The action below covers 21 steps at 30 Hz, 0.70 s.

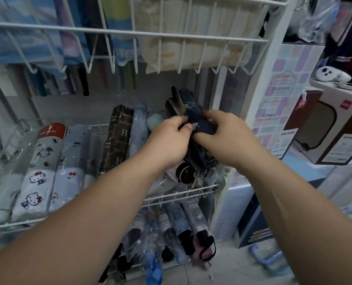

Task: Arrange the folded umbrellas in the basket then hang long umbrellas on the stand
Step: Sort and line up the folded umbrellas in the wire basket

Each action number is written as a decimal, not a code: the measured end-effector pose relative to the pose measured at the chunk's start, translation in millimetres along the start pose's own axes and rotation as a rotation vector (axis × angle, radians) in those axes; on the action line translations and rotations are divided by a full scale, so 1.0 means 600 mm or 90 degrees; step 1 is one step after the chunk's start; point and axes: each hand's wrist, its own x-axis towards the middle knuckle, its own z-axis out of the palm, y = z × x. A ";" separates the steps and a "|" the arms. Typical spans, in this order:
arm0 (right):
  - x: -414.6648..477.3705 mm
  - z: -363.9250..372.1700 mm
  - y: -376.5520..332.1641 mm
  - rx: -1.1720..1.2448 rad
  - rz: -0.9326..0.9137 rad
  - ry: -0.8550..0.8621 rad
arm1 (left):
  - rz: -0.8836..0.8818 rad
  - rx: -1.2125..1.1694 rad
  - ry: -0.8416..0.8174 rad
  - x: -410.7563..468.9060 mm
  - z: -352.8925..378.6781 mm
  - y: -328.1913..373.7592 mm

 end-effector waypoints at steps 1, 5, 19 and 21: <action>-0.002 0.003 0.002 0.026 -0.001 0.006 | -0.005 -0.031 -0.001 -0.003 0.003 -0.001; -0.011 0.014 0.002 0.160 0.001 0.036 | -0.004 -0.153 0.020 -0.010 0.004 0.000; -0.010 0.190 -0.130 0.397 -0.057 -0.108 | -0.002 -0.200 0.154 -0.081 -0.191 -0.075; -0.015 0.238 -0.153 0.406 -0.055 -0.131 | -0.014 -0.159 0.174 -0.097 -0.236 -0.092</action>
